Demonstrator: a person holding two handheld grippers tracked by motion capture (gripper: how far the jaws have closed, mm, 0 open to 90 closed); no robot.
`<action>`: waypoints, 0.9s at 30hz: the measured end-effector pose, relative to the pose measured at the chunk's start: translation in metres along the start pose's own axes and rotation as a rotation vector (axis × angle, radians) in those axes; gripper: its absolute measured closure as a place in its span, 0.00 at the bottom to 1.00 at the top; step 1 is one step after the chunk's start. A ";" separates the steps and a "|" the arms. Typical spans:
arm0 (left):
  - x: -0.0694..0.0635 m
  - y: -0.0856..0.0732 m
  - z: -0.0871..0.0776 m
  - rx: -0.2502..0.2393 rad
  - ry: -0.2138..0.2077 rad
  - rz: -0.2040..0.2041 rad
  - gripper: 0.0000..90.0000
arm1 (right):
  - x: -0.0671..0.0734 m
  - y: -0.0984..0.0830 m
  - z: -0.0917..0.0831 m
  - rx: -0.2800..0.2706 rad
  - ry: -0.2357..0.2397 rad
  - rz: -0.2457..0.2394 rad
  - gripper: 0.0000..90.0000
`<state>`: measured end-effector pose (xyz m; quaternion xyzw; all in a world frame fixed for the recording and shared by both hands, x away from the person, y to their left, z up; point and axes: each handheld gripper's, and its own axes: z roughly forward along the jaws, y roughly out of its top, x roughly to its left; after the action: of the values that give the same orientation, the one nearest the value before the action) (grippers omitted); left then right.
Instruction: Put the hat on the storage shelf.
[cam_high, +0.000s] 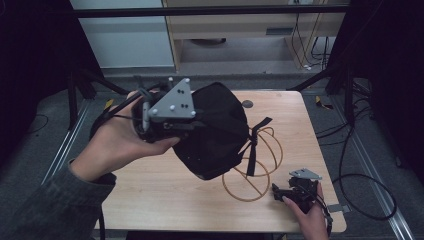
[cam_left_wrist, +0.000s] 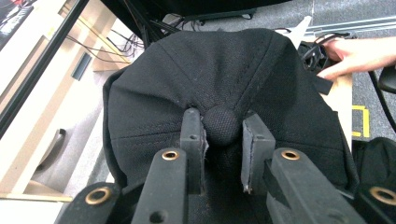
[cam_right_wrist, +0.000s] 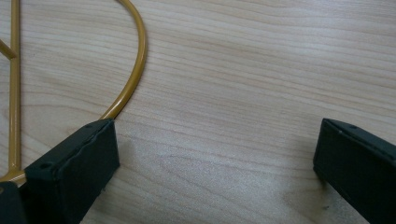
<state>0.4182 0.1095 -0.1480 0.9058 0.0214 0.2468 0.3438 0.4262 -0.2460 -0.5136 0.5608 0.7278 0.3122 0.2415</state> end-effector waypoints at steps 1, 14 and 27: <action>0.001 0.003 0.005 0.006 -0.002 0.001 0.82 | 0.000 0.000 0.000 0.000 0.000 0.000 0.00; 0.019 0.028 0.036 0.027 -0.018 -0.023 0.82 | 0.000 0.000 0.000 -0.003 0.000 0.000 0.00; 0.029 0.044 0.057 0.050 -0.039 -0.040 0.82 | 0.000 0.000 0.000 -0.003 0.000 0.000 0.00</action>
<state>0.4641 0.0477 -0.1442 0.9181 0.0389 0.2217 0.3262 0.4264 -0.2460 -0.5139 0.5603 0.7275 0.3132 0.2424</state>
